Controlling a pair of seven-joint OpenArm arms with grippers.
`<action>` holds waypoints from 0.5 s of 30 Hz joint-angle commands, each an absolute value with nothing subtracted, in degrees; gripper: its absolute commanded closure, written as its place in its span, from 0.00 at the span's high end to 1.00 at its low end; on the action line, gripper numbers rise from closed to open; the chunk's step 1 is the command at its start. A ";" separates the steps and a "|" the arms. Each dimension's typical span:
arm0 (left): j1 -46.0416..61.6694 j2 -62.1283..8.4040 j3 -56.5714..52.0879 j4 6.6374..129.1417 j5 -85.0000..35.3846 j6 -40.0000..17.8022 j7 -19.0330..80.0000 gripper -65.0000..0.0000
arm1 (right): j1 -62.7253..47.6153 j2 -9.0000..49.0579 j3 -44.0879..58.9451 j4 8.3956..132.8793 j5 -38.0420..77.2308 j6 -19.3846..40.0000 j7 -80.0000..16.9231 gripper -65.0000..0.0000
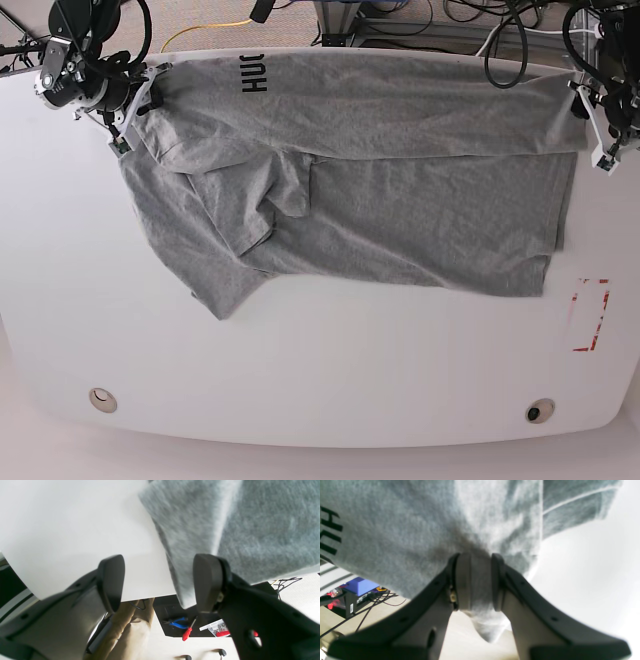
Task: Fold the T-shirt properly
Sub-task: 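Open both grippers and release the shirt edge, then move both grippers to the shirt hem corners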
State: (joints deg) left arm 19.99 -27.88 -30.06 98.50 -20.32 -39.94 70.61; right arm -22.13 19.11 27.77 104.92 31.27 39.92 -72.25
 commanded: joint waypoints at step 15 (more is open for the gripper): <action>15.08 -30.02 -38.73 109.85 -20.18 -40.00 76.26 0.62 | -16.04 20.26 34.68 111.87 38.73 40.00 -76.35 0.20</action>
State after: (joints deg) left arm 16.71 -28.86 -38.11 109.08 -20.27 -39.94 77.01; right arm -17.30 19.53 34.30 111.00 37.93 39.92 -77.17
